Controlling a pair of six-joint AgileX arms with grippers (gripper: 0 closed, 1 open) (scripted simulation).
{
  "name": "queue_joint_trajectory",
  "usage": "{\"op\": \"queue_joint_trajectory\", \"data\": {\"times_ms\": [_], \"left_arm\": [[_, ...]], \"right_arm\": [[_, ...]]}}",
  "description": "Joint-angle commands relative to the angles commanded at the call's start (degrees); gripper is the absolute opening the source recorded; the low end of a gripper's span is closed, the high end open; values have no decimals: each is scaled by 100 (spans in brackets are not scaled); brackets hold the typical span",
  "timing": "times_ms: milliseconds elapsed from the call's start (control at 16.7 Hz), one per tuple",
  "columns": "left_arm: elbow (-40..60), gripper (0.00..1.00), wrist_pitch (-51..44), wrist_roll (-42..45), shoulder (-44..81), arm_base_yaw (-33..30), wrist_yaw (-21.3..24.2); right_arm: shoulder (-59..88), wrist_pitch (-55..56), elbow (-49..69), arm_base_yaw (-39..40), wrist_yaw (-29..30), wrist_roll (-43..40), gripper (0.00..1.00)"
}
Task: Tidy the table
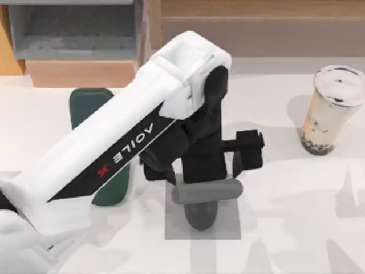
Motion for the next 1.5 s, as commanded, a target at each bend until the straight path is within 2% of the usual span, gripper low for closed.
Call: {"op": "queue_joint_trajectory", "data": {"times_ms": [300, 480, 660, 1140, 1320, 1500], "left_arm": [[137, 100, -249, -1111, 1417, 841, -381], [424, 100, -423, -2036, 2254, 1723, -562], [921, 100, -595, -3052, 2808, 2863, -622], [2755, 100, -774, -5815, 2946, 6193, -241], [3294, 100, -769, -6631, 2752, 7114, -56], [3655, 100, -742, -7175, 2571, 7707, 101]], "right_arm": [[0, 0, 0, 0, 0, 0, 100], [0, 0, 0, 0, 0, 0, 100], [0, 0, 0, 0, 0, 0, 100], [0, 0, 0, 0, 0, 0, 100], [0, 0, 0, 0, 0, 0, 100], [0, 0, 0, 0, 0, 0, 100]]}}
